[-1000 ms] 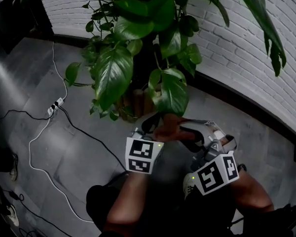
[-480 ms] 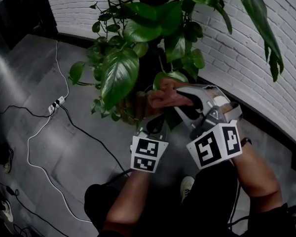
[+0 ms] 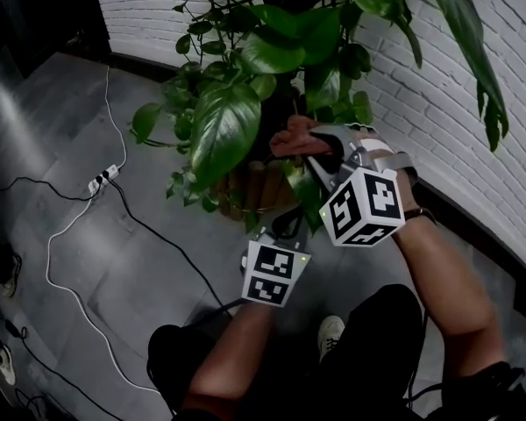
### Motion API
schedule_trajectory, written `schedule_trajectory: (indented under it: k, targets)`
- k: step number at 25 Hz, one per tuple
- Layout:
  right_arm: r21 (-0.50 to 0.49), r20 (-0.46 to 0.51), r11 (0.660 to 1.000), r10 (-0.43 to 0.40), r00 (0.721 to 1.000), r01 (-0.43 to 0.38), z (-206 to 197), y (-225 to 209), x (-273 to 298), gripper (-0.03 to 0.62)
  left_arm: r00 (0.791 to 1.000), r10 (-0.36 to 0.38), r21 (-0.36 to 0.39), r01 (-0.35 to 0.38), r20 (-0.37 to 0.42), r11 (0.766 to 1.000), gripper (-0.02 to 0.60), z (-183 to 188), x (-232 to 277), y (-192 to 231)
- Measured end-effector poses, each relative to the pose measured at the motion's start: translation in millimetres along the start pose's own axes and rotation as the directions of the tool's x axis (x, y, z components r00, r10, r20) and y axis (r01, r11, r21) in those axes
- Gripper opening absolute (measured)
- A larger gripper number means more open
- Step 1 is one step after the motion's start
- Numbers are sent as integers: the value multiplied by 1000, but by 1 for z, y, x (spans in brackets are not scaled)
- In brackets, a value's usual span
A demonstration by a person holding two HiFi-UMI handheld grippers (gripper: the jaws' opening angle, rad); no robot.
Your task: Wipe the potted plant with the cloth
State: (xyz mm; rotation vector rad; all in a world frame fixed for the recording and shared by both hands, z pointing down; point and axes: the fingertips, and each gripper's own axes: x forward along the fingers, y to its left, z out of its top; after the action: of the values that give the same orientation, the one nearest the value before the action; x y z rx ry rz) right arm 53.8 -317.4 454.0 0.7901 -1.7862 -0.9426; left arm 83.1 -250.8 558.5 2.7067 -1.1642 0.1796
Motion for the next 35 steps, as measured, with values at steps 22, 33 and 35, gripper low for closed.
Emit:
schedule_trajectory:
  k: [22,33,35]
  targets:
    - [-80,30,996,44,999,-41,18,66,-46,64,1000,2,-3,-2,1,1000,17,-2,-6,1]
    - [148,116,977,139,983,-156,20,104,-82,64,999,-30,-3,30,28,1000,17,6,-10,-4]
    - [188,130,966,154,979,-177,20,112,-86,64,999,-31,-3,31,33,1000,17,7,-10,-4]
